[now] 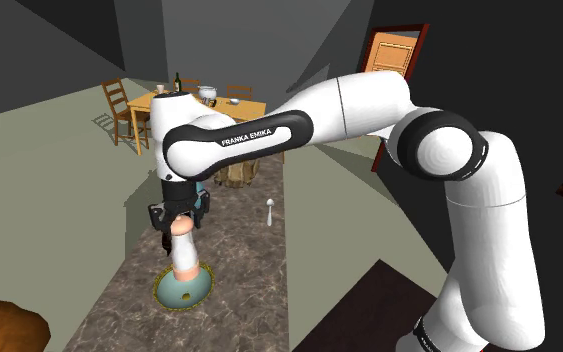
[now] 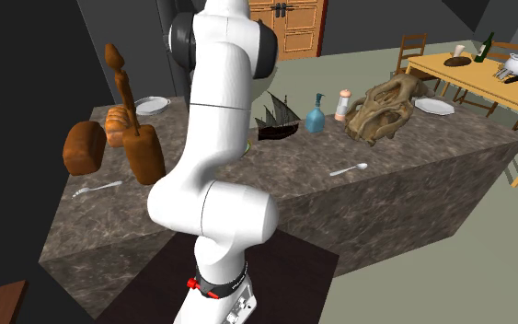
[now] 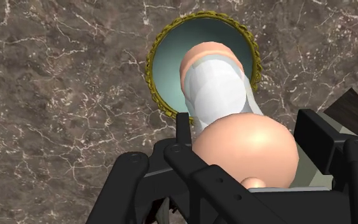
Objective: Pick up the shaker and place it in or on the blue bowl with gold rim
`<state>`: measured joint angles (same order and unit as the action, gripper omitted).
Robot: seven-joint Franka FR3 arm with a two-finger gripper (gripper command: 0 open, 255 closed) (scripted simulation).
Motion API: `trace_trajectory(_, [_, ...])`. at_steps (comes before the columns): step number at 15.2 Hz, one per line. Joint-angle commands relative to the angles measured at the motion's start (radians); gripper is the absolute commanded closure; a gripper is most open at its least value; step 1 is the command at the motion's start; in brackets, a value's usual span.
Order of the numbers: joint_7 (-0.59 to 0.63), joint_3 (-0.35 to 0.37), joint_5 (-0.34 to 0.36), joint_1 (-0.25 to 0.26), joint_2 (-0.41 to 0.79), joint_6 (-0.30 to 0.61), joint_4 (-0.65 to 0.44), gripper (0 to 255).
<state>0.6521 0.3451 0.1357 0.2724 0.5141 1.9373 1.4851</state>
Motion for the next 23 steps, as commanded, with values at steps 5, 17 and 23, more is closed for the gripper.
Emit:
trace_trajectory(5, [0.004,-0.006,0.010,0.001,0.029,0.067,0.039,255])
trace_trajectory(17, [0.009,-0.013,0.021,0.004,0.058,0.125,0.068,255])
trace_trajectory(23, [0.009,-0.013,0.021,0.004,0.058,0.125,0.068,0])
